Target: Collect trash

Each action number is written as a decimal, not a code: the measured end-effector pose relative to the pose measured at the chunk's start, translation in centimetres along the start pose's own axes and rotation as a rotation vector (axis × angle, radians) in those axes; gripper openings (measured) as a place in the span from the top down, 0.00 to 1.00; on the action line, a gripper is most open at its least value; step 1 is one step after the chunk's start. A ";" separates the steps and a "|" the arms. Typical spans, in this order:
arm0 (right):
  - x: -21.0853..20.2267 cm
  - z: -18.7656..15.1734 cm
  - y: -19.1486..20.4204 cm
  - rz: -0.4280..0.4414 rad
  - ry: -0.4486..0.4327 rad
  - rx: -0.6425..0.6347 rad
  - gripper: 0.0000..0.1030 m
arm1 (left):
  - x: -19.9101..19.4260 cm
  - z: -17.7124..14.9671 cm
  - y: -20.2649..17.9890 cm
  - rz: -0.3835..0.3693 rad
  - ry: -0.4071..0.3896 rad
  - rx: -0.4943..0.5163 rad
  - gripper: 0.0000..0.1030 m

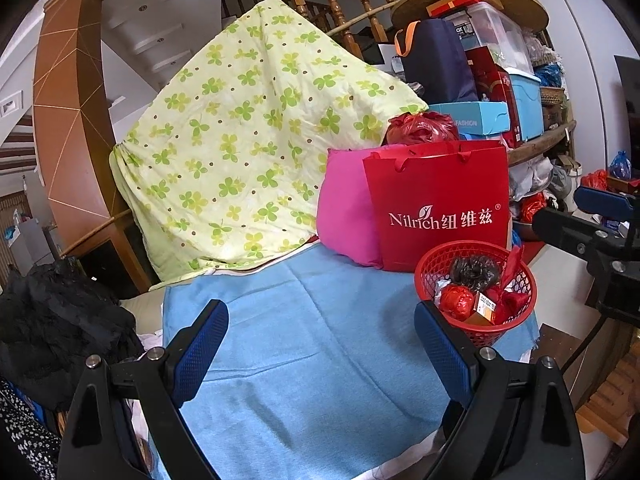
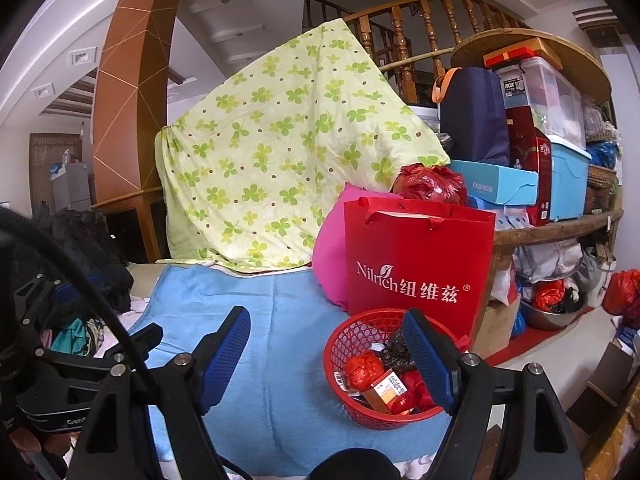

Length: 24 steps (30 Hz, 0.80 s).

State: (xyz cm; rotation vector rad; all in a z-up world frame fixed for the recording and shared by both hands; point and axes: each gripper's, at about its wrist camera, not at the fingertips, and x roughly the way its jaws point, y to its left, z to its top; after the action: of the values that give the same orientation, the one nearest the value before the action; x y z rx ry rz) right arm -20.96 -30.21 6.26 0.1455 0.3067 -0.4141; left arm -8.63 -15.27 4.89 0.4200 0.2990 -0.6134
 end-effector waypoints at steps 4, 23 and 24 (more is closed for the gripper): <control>0.0 0.0 0.3 0.005 0.002 -0.007 0.21 | 0.0 0.0 0.0 0.002 0.001 -0.001 0.08; 0.3 0.3 0.3 0.003 0.017 0.013 0.21 | -0.2 -0.1 0.2 0.003 0.002 -0.002 0.08; 0.3 0.4 0.3 0.003 0.018 0.013 0.21 | -0.3 -0.2 0.1 0.002 0.003 -0.002 0.08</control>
State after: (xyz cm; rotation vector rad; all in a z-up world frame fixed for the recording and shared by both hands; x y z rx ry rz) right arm -20.46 -30.09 6.52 0.1630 0.3218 -0.4118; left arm -8.82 -14.96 4.90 0.4195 0.3018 -0.6110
